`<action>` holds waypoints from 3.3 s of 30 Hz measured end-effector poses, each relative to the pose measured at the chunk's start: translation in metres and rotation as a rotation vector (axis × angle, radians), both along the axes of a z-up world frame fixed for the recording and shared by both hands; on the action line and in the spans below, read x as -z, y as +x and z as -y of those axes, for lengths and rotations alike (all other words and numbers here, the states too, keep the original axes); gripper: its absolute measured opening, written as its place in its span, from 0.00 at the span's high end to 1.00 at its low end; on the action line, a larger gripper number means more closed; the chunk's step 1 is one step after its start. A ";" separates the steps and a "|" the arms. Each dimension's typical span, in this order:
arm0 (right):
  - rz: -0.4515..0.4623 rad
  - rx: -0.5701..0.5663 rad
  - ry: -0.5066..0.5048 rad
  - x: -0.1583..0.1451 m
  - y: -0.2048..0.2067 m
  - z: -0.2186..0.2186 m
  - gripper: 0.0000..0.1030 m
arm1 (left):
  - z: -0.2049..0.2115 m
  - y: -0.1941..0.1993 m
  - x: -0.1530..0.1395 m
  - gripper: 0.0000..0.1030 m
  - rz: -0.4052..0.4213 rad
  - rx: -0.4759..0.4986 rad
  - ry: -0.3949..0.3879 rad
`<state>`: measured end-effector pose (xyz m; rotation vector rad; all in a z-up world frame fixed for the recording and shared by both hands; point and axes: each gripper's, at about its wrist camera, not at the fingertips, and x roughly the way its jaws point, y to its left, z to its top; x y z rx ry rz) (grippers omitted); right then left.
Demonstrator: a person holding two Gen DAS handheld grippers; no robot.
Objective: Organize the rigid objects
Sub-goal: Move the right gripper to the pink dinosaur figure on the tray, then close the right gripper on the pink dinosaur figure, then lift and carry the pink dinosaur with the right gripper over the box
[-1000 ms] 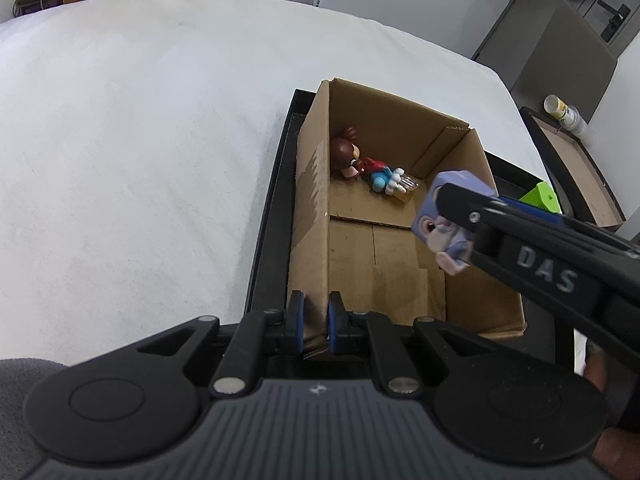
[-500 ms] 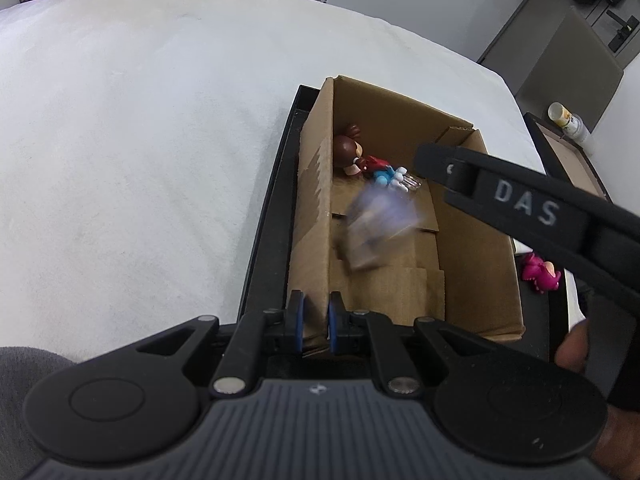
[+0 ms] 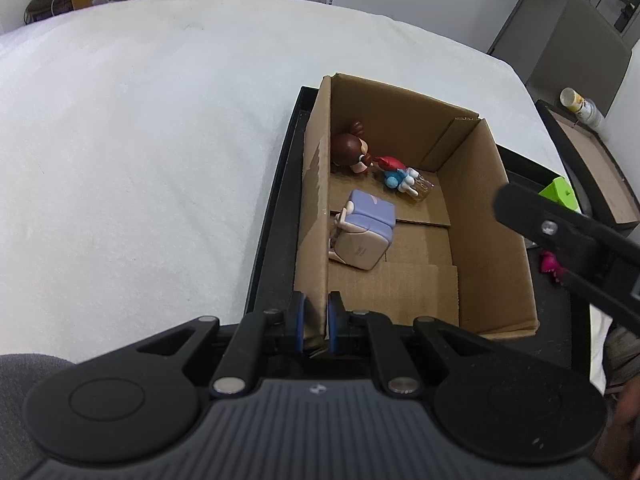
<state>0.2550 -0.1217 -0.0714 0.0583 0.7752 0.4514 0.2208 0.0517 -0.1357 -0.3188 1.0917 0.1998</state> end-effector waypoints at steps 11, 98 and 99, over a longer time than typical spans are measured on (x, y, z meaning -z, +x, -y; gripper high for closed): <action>0.031 0.065 0.010 -0.002 -0.004 0.042 0.20 | 0.006 0.003 0.001 0.90 -0.018 -0.006 0.037; -0.081 0.061 -0.122 0.066 0.032 0.145 0.61 | 0.015 0.009 0.002 0.92 -0.027 -0.055 0.112; -0.078 0.062 -0.118 0.062 0.032 0.144 0.61 | 0.014 0.008 0.002 0.92 -0.026 -0.055 0.108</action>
